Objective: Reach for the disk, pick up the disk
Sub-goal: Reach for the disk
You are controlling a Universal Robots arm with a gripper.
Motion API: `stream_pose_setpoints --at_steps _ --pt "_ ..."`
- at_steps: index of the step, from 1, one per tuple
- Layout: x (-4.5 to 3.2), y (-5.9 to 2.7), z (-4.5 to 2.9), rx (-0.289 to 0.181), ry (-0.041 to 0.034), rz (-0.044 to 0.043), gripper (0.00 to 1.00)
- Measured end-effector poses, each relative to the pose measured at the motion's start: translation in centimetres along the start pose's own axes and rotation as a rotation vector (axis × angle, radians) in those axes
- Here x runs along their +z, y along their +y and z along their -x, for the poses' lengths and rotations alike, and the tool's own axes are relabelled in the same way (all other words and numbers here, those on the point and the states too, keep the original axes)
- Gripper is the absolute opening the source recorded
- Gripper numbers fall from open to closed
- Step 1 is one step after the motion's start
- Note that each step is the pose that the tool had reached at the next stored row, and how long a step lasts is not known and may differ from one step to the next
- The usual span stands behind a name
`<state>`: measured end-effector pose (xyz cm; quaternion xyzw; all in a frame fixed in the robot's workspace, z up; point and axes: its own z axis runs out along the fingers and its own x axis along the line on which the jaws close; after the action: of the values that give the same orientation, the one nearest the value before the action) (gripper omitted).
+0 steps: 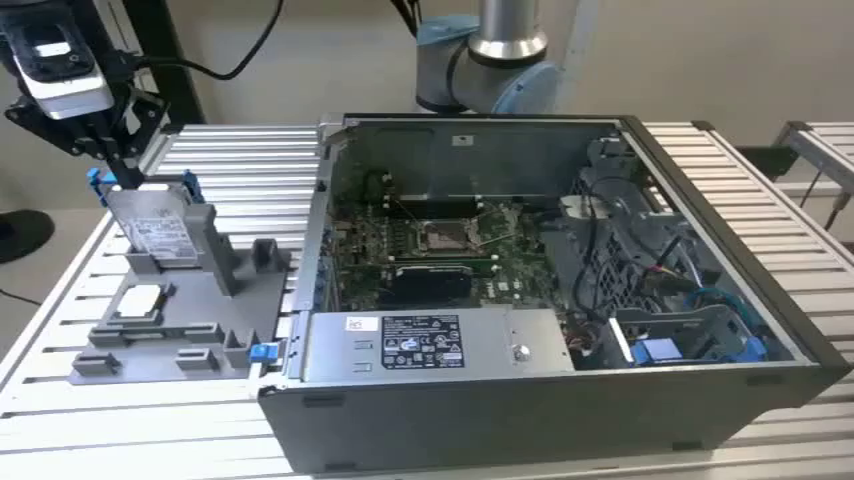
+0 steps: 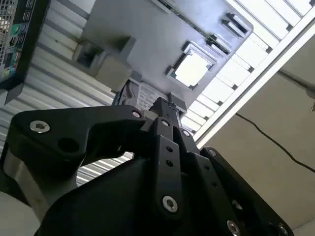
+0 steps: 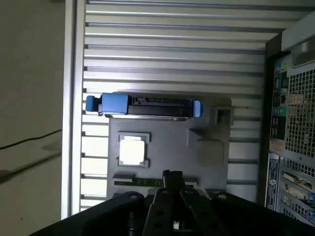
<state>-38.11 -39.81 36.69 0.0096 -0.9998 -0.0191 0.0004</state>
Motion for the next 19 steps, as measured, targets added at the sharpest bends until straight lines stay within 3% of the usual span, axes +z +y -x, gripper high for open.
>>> stream_pose_setpoints --at_steps 12,16,19 --pt "0.00 0.02 0.00 0.000 0.0000 -0.0001 0.00" --pt "0.02 0.61 0.03 0.000 0.0000 0.0000 0.00" --pt "0.07 1.60 0.09 0.000 0.0000 0.0000 0.00"
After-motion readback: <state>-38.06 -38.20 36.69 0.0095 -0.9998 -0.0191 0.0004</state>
